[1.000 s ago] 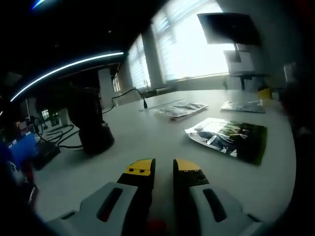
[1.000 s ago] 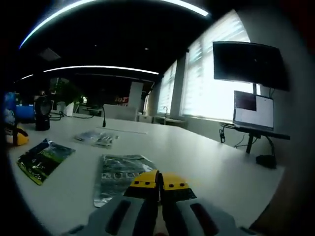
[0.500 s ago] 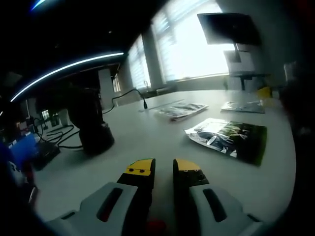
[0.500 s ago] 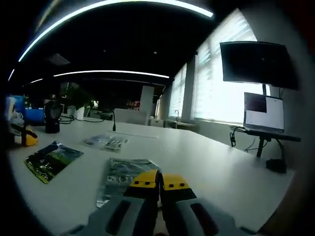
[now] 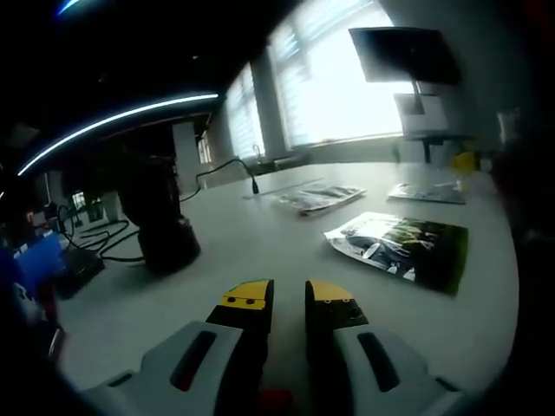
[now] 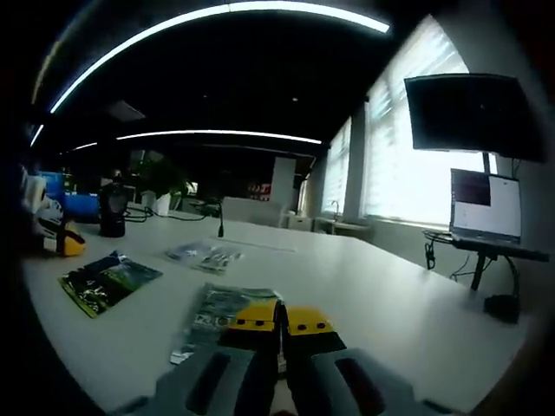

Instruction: Clip sheet goods on table flip sheet goods clip sheet goods scan sheet goods put sheet goods back to table

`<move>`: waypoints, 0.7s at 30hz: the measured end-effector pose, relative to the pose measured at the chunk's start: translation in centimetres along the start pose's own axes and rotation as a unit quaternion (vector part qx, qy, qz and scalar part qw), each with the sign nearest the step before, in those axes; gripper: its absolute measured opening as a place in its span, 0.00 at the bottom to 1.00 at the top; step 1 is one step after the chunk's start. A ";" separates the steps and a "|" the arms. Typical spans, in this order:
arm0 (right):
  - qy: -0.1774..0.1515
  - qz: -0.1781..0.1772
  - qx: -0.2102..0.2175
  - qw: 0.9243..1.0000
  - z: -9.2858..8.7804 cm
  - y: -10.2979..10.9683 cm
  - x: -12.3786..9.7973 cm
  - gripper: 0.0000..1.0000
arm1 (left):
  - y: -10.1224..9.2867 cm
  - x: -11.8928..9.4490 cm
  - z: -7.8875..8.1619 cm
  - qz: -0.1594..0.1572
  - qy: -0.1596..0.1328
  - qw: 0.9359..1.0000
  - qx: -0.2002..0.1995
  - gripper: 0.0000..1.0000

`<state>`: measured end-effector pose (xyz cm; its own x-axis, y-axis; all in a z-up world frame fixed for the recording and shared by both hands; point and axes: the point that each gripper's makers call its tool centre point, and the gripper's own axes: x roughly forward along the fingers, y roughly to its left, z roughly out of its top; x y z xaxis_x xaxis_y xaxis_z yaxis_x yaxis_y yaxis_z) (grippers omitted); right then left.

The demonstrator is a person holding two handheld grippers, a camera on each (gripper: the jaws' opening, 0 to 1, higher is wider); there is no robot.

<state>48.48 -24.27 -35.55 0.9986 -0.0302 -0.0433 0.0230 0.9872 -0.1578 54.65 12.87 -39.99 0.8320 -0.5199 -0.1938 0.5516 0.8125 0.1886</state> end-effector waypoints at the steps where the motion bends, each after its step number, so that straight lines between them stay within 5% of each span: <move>1: 0.000 0.005 0.002 1.000 0.0 0.1 0.0 0.00 | 0.0 0.0 0.0 0.000 0.000 1.000 0.000 0.07; 21: -0.021 0.093 -0.004 0.995 1.0 -0.2 0.9 0.00 | -0.3 0.2 0.0 -0.001 0.003 1.000 0.007 0.07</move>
<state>49.41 -24.36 -34.54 0.9867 0.1595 -0.0308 -0.1624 0.9738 -0.1592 54.69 12.55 -40.06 0.8306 -0.5195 -0.2004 0.5539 0.8077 0.2021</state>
